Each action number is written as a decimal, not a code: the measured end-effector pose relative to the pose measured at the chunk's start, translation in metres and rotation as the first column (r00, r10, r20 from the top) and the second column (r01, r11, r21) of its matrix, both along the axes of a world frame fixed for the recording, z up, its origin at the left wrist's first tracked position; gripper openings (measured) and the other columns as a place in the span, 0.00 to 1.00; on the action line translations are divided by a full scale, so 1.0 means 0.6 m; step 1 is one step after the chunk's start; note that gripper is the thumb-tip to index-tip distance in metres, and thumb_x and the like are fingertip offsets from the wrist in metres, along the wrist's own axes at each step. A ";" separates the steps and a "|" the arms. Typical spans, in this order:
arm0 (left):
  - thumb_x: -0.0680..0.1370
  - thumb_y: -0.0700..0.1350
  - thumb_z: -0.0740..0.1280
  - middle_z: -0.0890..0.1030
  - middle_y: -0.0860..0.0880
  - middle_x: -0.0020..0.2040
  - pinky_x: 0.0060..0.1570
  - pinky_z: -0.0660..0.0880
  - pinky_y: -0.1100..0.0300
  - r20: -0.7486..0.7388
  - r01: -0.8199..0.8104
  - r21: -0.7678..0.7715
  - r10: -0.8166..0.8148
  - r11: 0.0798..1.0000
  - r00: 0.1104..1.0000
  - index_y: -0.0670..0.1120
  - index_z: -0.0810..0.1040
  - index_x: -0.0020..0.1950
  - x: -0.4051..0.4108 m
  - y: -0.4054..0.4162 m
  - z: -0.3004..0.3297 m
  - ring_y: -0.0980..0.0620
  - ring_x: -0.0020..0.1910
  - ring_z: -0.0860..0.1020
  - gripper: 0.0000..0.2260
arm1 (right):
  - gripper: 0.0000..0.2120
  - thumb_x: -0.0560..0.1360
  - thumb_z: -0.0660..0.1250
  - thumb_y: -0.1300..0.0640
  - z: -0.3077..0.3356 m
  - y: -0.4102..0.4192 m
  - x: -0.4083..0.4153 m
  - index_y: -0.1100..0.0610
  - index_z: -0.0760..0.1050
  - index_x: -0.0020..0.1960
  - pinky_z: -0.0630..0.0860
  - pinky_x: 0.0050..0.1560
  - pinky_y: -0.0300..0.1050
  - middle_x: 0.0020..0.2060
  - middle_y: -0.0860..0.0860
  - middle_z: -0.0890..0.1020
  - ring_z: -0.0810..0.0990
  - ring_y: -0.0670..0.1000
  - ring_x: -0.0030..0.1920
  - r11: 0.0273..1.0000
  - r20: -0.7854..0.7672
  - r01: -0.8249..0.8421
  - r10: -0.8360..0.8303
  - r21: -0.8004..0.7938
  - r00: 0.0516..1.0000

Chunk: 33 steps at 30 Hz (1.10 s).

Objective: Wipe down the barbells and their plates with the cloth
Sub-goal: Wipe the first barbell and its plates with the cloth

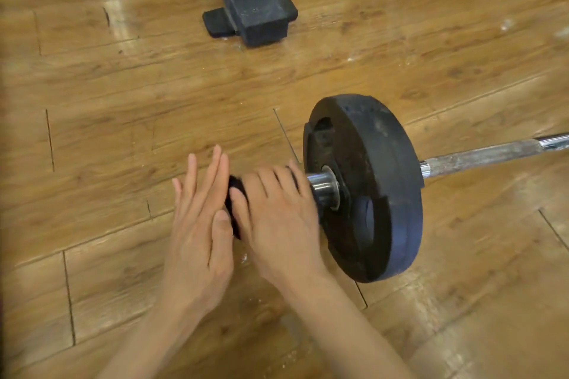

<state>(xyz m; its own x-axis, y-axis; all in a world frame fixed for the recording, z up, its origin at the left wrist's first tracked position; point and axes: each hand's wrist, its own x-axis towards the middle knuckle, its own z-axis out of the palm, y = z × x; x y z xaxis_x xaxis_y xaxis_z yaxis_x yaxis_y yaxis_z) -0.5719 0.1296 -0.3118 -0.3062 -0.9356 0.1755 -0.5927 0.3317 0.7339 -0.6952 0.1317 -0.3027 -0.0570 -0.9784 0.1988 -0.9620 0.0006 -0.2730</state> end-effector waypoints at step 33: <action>0.86 0.59 0.44 0.51 0.54 0.83 0.78 0.39 0.58 0.055 0.126 0.137 -0.134 0.983 0.989 0.46 0.53 0.83 -0.008 0.150 0.015 0.53 0.82 0.45 0.28 | 0.18 0.84 0.54 0.47 -0.019 0.183 -0.054 0.56 0.73 0.67 0.50 0.78 0.58 0.63 0.53 0.79 0.69 0.56 0.71 0.995 0.030 -0.046 0.048 -0.086 0.998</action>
